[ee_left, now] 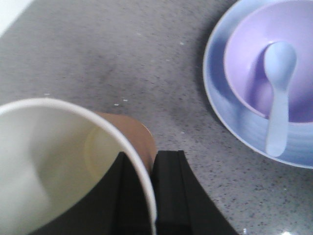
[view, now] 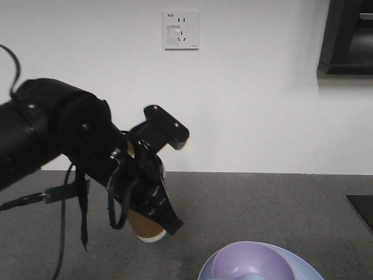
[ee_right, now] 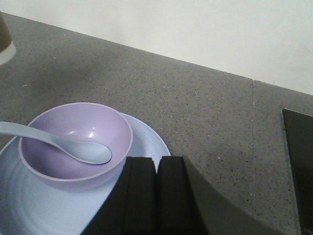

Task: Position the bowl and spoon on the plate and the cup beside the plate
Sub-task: 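Set the brown paper cup down beside the plate and open the left gripper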

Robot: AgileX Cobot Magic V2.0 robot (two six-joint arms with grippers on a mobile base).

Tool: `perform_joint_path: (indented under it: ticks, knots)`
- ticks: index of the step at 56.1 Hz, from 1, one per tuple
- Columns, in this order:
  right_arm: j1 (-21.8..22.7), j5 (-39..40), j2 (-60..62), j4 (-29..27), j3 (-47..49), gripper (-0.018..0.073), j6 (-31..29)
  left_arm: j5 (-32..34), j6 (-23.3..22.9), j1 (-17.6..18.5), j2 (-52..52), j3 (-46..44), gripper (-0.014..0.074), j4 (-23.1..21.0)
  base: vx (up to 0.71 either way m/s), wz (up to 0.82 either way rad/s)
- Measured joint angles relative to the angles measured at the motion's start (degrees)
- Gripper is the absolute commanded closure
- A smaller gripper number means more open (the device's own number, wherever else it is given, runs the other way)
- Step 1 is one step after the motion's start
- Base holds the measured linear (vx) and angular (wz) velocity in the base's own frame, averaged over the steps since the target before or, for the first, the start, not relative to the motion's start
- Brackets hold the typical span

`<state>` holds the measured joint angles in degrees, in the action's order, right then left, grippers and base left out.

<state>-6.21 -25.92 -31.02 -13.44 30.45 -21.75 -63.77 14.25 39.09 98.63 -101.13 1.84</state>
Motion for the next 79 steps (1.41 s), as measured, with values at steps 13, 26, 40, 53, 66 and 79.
perform_joint_path:
  ticks: [13, 26, 40, 53, 66, 79]
  knots:
    - [-1.34, -0.15, 0.0, 1.1, 0.0, 0.0568, 0.0, 0.2, -0.23, 2.21, 5.33, 0.0, 0.0598, -1.45, 0.0, 0.0]
    - [-1.39, -0.15, 0.0, 1.23, 0.0, 0.0568, 0.0, 0.93, -0.22, 2.4, 8.35, 0.0, 0.0596, -2.52, 0.0, 0.0]
    - [-1.39, -0.15, 0.0, 1.25, 0.0, 0.0568, 0.0, 1.59, -0.22, 2.4, 9.82, -0.05, 0.0461, -2.56, 0.0, 0.0]
    - [-1.39, -0.15, 0.0, 1.25, 0.0, 0.0568, 0.0, 1.71, -0.22, 2.4, 10.1, -0.11, 0.0174, -2.56, 0.0, 0.0]
    - [-1.39, -0.17, 0.0, 1.25, 0.0, 0.0568, 0.0, 1.26, -0.22, 2.4, 10.1, -0.17, 0.0036, -2.56, 0.0, 0.0]
    - [-1.39, -0.17, 0.0, 1.25, 0.0, 0.0568, 0.0, 0.55, -0.22, 2.4, 7.63, -0.17, 0.0078, -2.56, 0.0, 0.0]
